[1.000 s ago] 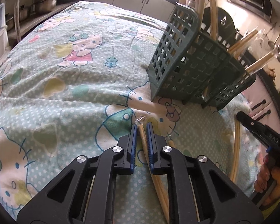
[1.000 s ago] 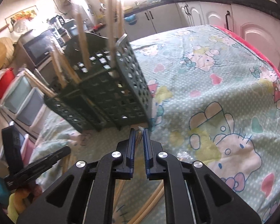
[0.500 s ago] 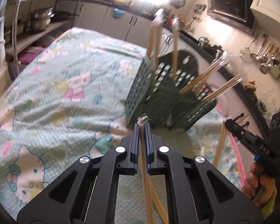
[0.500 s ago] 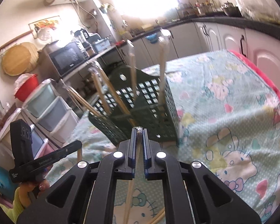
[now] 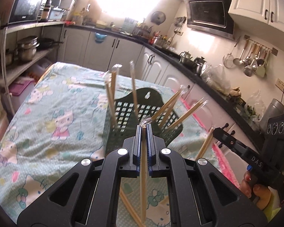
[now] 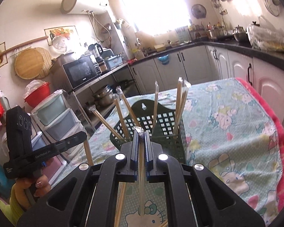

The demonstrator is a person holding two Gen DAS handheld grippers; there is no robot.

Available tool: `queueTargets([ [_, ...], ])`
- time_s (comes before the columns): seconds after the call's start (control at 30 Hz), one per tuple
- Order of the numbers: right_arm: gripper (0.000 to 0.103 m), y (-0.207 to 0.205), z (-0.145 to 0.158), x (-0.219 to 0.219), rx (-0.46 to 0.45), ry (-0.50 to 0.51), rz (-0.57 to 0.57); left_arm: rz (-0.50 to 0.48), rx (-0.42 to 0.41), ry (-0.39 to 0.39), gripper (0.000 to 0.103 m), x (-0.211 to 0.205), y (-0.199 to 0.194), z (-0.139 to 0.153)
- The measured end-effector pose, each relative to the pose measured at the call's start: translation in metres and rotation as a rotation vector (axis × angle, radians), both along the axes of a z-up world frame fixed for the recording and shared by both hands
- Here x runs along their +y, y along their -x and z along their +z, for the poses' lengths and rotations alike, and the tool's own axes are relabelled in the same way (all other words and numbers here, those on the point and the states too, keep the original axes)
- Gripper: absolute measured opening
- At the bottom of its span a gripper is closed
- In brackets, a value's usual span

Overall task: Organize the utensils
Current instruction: 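Lift the held chopsticks with both tools and carry them over the basket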

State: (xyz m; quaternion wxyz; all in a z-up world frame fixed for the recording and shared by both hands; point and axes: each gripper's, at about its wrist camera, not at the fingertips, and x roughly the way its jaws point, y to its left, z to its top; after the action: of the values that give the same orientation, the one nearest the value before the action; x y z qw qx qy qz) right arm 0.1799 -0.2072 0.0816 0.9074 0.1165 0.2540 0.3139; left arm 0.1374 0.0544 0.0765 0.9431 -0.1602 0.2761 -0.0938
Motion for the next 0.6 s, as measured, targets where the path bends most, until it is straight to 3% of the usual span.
queueTargets([
  [0.6,0.006,0.01,0.026,-0.013,-0.087,-0.021,-0.041,-0.015,-0.084,-0.013,0.003,-0.016,-0.019,0.034],
])
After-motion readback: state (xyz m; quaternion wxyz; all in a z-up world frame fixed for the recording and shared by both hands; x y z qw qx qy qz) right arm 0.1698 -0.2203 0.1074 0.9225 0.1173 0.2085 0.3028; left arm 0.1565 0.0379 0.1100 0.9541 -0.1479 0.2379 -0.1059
